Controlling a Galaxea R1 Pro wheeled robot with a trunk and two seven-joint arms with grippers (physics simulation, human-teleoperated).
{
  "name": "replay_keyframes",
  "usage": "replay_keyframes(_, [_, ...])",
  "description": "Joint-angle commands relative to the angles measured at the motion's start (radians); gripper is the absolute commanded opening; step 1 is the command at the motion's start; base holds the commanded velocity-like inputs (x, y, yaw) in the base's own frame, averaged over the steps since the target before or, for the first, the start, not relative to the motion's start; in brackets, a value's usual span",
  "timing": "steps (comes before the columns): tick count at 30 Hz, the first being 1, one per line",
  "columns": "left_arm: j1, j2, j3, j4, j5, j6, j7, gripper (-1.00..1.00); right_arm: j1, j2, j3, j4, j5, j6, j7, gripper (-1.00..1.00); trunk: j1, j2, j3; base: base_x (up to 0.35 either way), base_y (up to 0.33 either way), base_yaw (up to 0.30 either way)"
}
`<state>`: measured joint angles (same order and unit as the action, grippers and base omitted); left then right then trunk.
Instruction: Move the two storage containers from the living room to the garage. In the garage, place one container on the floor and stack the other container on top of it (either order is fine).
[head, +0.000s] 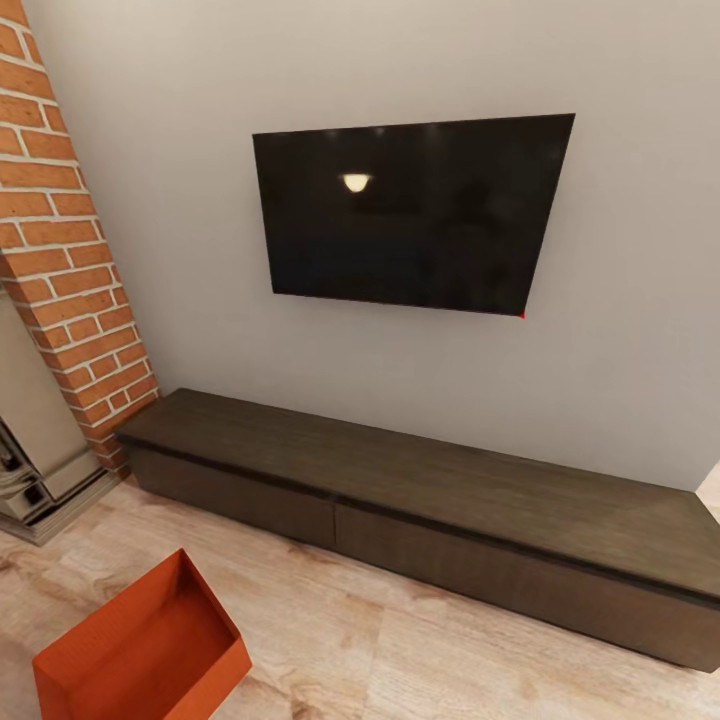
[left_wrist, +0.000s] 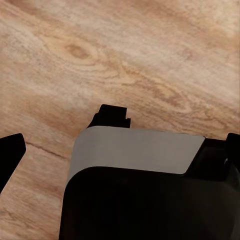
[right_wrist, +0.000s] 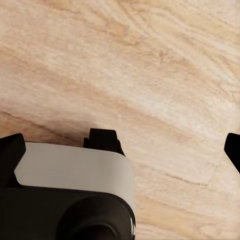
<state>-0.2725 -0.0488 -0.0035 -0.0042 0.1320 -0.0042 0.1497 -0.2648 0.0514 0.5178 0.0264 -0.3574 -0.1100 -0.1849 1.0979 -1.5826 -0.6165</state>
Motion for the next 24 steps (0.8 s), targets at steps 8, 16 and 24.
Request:
replay_keyframes(8, [0.000, 0.000, -0.001, 0.000, 0.009, 0.000, 0.002, 1.00, -0.001, 0.001, 0.008, 0.003, -0.009, -0.007, 0.001, 1.00, 0.000, 0.000, -0.001, 0.000, 0.000, 0.000])
replay_keyframes(16, [0.000, 0.000, -0.001, 0.000, 0.009, 0.000, 0.002, 1.00, -0.001, 0.001, 0.008, 0.003, -0.008, -0.007, 0.002, 1.00, 0.000, 0.000, -0.001, 0.000, 0.000, 0.070])
replay_keyframes(24, [0.000, 0.000, -0.001, 0.000, 0.009, 0.000, 0.002, 1.00, -0.001, 0.001, 0.008, 0.003, -0.008, -0.007, 0.001, 1.00, 0.000, 0.000, -0.001, 0.000, 0.000, 0.256])
